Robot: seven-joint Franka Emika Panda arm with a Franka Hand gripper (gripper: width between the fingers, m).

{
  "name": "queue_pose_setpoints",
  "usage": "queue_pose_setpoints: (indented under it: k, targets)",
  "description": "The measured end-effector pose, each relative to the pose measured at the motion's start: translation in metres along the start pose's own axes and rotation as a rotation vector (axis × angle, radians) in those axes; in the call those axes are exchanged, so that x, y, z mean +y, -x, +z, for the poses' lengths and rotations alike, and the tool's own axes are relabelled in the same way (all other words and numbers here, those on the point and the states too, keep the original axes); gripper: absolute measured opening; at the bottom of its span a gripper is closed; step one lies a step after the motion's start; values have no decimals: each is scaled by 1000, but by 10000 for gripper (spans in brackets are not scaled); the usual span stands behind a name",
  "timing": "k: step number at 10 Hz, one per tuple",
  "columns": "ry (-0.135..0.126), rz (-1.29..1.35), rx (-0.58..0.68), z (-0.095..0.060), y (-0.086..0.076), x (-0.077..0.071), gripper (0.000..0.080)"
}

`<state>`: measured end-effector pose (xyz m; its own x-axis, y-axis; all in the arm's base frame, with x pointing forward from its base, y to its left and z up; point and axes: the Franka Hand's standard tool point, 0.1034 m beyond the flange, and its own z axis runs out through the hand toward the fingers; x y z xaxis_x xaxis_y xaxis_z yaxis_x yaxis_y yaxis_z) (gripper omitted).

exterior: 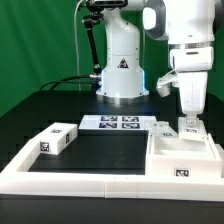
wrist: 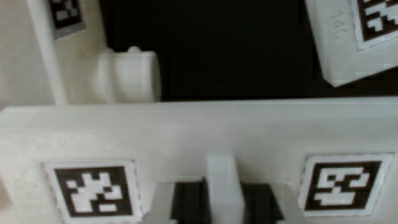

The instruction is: Assemble cabinet

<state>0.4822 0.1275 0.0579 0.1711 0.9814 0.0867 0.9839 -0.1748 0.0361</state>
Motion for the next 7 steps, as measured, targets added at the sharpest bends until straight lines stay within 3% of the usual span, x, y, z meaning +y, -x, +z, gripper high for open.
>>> queue_pose_setpoints:
  k: [2,6,7]
  targets:
    - [-2,1,0,1,0,9,68]
    - [2,10,12,2,-2,62,68]
    - [4,12,13,2,-3,62,68]
